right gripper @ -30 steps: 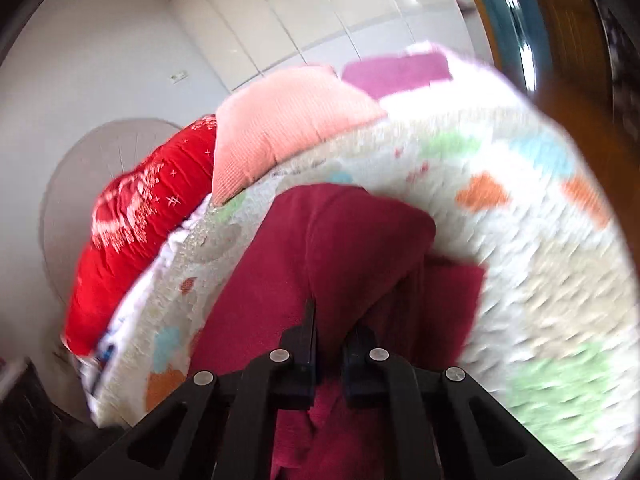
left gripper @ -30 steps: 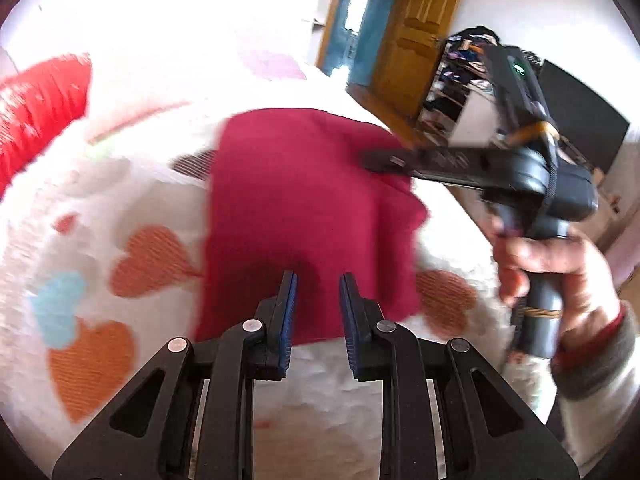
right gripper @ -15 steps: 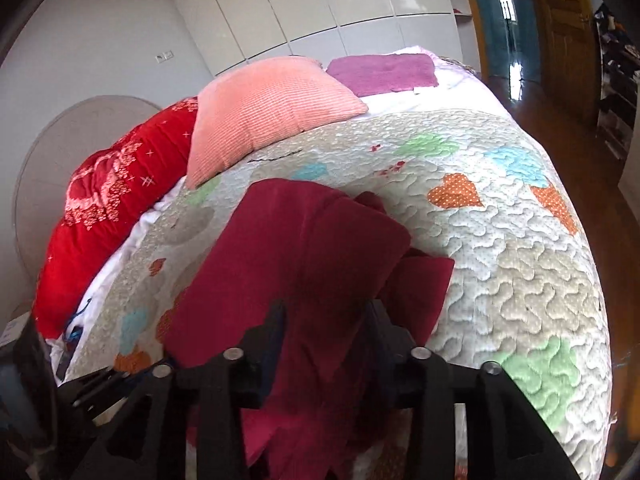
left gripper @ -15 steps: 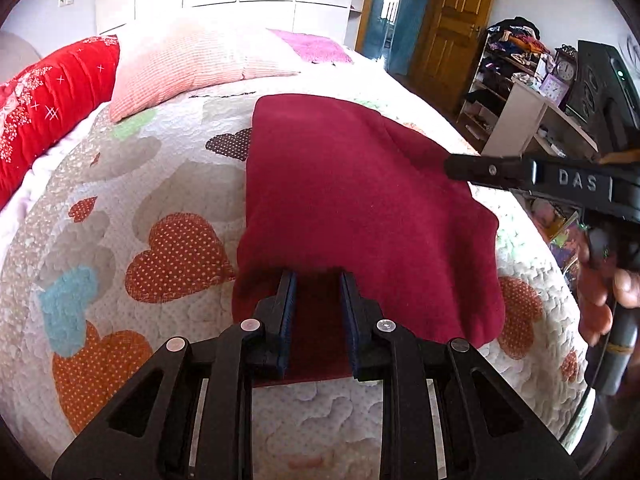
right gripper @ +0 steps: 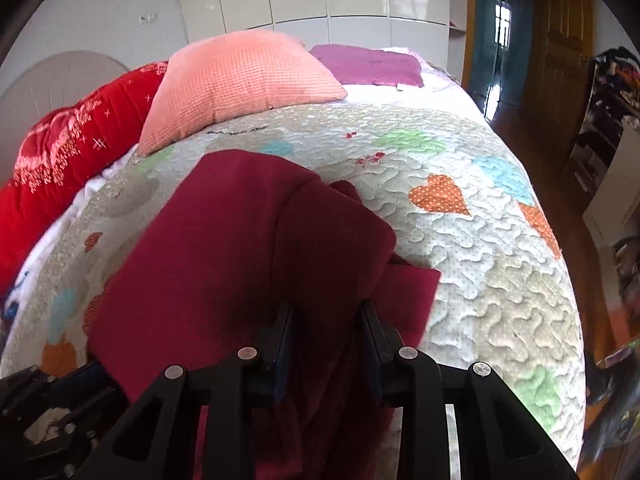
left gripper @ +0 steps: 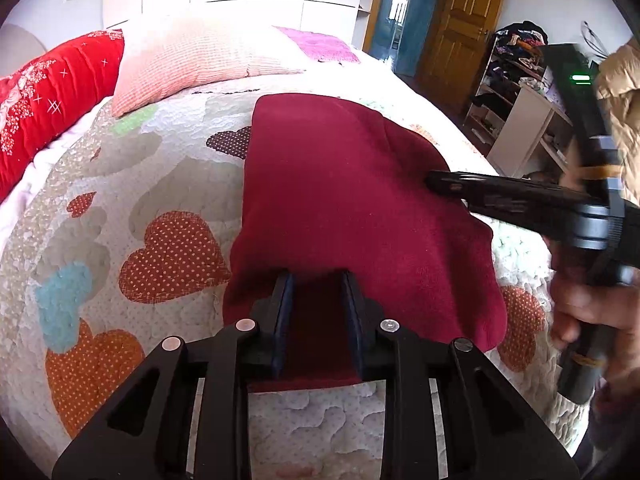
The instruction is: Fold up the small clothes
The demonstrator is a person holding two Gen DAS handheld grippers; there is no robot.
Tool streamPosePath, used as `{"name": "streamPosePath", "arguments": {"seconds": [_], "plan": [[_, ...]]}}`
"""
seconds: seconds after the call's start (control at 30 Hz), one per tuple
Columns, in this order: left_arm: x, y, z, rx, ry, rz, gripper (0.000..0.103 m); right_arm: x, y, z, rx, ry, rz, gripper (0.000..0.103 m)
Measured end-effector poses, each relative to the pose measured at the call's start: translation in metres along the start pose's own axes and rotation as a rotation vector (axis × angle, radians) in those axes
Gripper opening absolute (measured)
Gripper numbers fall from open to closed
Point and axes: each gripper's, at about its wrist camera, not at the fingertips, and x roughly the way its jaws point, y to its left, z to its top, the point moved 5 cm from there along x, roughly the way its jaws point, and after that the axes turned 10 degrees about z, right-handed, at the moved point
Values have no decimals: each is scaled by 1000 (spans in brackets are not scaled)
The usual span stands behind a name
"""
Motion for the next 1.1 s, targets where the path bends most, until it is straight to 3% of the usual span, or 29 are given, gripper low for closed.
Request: {"name": "streamPosePath", "arguments": {"seconds": [0.23, 0.3, 0.4, 0.5, 0.53, 0.57, 0.63, 0.8, 1.1], "plan": [[-1, -1, -2, 0, -5, 9, 27, -53, 25, -24, 3, -44, 145, 30], [-1, -1, -2, -1, -1, 9, 28, -45, 33, -34, -31, -12, 148, 30], [-3, -1, -2, 8, 16, -6, 28, -18, 26, -47, -59, 58, 47, 30], [-8, 6, 4, 14, 28, -41, 28, -17, 16, -48, 23, 60, 120, 30], [-10, 11, 7, -1, 30, -58, 38, -23, 15, -47, 37, 49, 135, 34], [-9, 16, 11, -21, 31, -76, 55, -28, 13, -45, 51, 33, 146, 37], [-9, 27, 18, -73, 15, -105, 67, -38, 5, -41, 84, -5, 146, 48], [6, 44, 29, -125, 45, -108, 67, -38, -20, -37, 201, -11, 175, 61], [39, 48, 39, -166, 128, -218, 70, -20, -47, -31, 332, -21, 250, 73]]}}
